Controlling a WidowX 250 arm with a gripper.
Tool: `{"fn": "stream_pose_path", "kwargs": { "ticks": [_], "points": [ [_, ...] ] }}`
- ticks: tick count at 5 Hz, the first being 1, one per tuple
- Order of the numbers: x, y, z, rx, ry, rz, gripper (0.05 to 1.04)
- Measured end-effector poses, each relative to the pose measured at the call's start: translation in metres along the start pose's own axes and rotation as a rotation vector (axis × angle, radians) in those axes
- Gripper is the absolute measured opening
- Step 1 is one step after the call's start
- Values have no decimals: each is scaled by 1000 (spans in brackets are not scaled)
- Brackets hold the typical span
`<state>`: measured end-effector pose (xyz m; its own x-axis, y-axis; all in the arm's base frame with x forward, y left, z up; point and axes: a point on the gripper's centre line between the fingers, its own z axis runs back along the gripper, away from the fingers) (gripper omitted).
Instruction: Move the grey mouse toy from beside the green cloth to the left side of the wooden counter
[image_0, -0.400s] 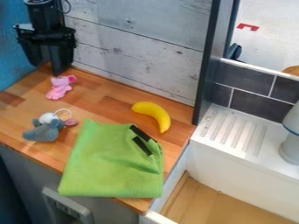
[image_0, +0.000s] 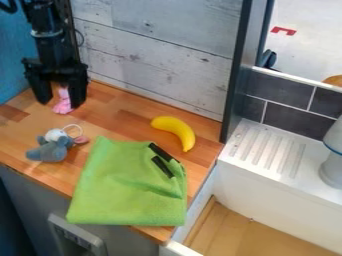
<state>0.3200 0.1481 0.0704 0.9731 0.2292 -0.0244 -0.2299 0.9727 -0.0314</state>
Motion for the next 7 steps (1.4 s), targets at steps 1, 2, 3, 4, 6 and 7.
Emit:
{"fn": "stream_pose_path", "kwargs": {
  "ticks": [1, 2, 3, 4, 6, 7],
  "points": [
    [-12, -6, -1, 21, -4, -106, 1005],
    [-23, -11, -7, 33, 34, -155, 1005],
    [-33, -9, -12, 48, 63, -176, 1005],
    [-39, -6, -16, 64, 93, -188, 1005],
    [-40, -3, -25, 72, 97, -187, 1005],
    [-39, -3, -45, 67, 126, -174, 1005]
  ]
}}
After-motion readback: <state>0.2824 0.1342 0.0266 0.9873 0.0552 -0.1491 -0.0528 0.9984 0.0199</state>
